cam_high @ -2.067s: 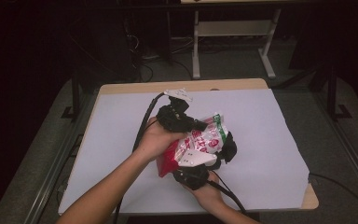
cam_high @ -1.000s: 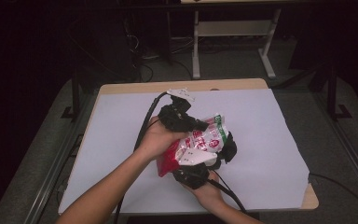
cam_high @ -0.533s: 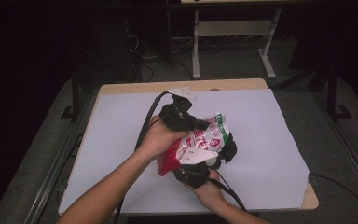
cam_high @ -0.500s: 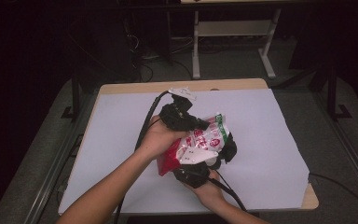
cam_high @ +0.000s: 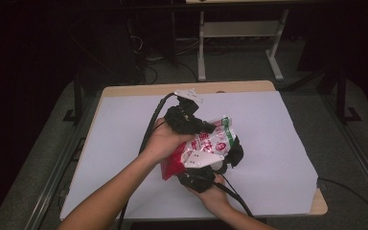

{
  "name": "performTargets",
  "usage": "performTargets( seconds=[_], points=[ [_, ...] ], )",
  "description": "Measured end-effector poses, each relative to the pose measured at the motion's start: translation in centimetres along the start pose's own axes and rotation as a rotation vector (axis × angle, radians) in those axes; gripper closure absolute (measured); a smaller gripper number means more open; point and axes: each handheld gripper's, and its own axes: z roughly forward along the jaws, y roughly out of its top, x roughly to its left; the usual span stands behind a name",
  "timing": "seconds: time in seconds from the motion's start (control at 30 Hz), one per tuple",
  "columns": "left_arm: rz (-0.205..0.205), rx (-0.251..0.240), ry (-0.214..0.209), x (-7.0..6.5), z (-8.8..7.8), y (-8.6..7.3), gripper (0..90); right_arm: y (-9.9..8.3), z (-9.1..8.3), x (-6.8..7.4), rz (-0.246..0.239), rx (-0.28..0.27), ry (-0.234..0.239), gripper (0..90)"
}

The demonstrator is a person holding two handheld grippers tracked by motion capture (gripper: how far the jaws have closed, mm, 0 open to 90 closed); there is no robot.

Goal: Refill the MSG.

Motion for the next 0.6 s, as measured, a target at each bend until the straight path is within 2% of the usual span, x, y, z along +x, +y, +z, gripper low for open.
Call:
performTargets(
  seconds=[0.6],
  points=[
    [0.016,0.013,-0.001,-0.02,0.09,0.0,90.0,0.01,0.11,0.07,0.0,0.002,0.007,90.0]
  ],
)
